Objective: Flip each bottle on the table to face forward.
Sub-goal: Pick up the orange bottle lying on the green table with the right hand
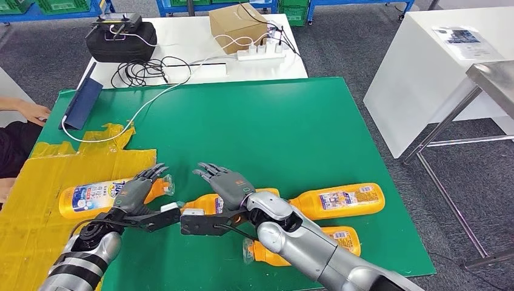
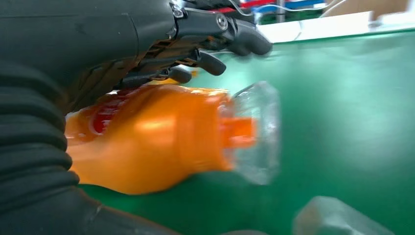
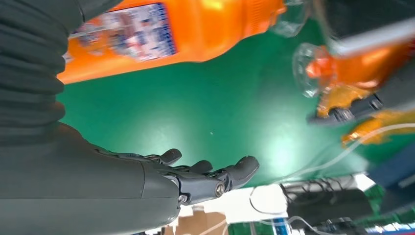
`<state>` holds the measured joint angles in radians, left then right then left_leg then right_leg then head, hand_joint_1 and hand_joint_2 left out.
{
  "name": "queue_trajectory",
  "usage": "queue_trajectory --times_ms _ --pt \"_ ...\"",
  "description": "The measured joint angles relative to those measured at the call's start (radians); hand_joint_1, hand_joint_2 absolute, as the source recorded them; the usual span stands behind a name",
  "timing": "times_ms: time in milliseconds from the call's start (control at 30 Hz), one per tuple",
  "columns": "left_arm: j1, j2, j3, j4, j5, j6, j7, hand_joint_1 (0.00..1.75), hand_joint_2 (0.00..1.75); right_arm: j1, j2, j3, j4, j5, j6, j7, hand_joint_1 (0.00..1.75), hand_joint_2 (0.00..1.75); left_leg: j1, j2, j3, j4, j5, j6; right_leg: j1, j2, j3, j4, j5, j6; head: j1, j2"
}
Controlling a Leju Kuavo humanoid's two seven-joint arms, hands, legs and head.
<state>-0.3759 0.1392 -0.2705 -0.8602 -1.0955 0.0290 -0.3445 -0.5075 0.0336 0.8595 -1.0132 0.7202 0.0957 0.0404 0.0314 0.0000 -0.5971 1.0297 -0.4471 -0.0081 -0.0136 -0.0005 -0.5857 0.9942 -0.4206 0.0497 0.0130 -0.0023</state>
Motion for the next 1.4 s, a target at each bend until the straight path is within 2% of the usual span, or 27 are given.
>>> queue_trajectory --times_ms 300,367,433,533,833,1400 --pt "-0.003 0.005 0.0 0.001 0.051 -0.026 -0.029 0.0 0.0 -0.012 0.021 -0.003 0.06 0.006 0.0 -0.003 0.0 1.75 0.0 0.0 0.0 0.0 0.0 0.0 0.0 0.0 0.0 0.0 0.0 0.0 0.0 0.0" --pt "-0.001 0.012 0.008 -0.003 0.186 -0.098 -0.1 0.0 0.0 -0.033 0.049 -0.003 0.145 0.015 0.018 -0.013 0.0 1.75 0.0 0.0 0.001 0.0 0.0 0.0 0.0 0.0 0.001 0.0 0.0 0.0 0.0 0.0" --pt "0.011 0.016 0.028 -0.017 0.372 -0.209 -0.18 0.0 0.0 -0.059 0.077 0.002 0.243 0.024 0.062 -0.021 0.0 1.75 0.0 0.0 0.001 0.0 0.0 0.0 0.0 0.0 0.001 0.0 0.0 0.0 0.0 0.0" --pt "0.035 0.011 0.065 -0.037 0.506 -0.292 -0.201 0.0 0.0 -0.073 0.092 0.016 0.328 0.024 0.122 -0.018 0.0 1.75 0.0 0.001 0.001 0.0 0.0 0.0 0.0 0.001 0.0 0.0 0.0 0.0 0.0 0.0" --pt "0.064 -0.002 0.14 -0.035 0.576 -0.282 -0.216 0.0 0.0 -0.102 0.103 0.071 0.45 0.066 0.127 0.007 0.0 1.75 0.0 0.002 0.003 0.0 0.0 0.0 0.0 0.001 0.0 0.0 0.0 0.0 0.0 0.0" --pt "0.09 -0.006 0.195 -0.035 0.583 -0.28 -0.226 0.0 0.0 -0.126 0.087 0.118 0.459 0.11 0.157 0.039 0.0 1.75 0.0 0.003 0.008 0.0 0.0 -0.001 0.0 0.001 0.005 0.0 0.0 -0.001 0.0 0.0"
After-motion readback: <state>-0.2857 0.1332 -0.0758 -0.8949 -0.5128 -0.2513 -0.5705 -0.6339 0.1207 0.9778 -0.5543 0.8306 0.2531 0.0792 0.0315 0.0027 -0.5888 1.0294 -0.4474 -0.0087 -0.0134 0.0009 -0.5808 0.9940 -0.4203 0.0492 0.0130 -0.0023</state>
